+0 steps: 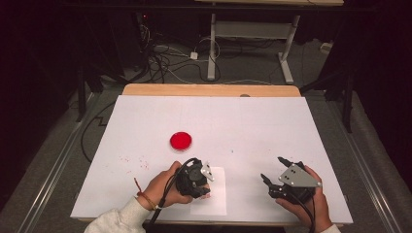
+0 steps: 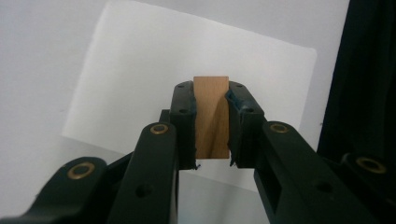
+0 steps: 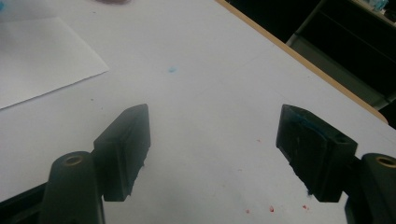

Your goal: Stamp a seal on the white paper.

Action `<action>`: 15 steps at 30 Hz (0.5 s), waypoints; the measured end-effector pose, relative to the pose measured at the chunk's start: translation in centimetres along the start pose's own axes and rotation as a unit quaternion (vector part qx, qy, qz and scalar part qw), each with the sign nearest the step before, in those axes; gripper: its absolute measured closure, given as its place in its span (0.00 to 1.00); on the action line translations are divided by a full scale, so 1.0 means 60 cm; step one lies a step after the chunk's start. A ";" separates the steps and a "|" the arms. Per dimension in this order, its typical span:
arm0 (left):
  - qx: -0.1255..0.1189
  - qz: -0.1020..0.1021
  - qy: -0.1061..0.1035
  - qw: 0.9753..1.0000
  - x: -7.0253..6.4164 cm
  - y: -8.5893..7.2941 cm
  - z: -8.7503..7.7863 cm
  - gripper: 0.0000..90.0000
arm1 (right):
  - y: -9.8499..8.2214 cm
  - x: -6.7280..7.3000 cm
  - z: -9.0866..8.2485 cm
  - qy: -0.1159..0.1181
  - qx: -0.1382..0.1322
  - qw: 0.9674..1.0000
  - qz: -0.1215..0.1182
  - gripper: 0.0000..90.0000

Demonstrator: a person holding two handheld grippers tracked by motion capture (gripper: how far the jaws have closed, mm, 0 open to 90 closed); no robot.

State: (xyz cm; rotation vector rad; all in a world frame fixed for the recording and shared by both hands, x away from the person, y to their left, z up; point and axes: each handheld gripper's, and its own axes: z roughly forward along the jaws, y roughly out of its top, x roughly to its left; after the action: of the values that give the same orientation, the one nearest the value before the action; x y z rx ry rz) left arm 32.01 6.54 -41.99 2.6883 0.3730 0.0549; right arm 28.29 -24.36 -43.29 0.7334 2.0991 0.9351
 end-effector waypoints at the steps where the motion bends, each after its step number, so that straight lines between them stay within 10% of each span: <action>1: -0.006 -0.002 0.003 1.000 0.002 -0.002 -0.005 0.82 | 0.000 -0.001 -0.001 -0.001 0.000 1.000 0.001 0.30; 15: -0.041 -0.035 0.030 0.998 0.031 -0.038 -0.058 0.82 | 0.001 -0.002 -0.001 -0.003 -0.003 1.000 0.003 0.30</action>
State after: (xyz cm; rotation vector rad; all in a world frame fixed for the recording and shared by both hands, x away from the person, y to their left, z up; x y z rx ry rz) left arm 32.89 10.42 -39.77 2.5939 0.4740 0.1282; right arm 28.33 -24.44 -43.16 0.7379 2.0894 0.9406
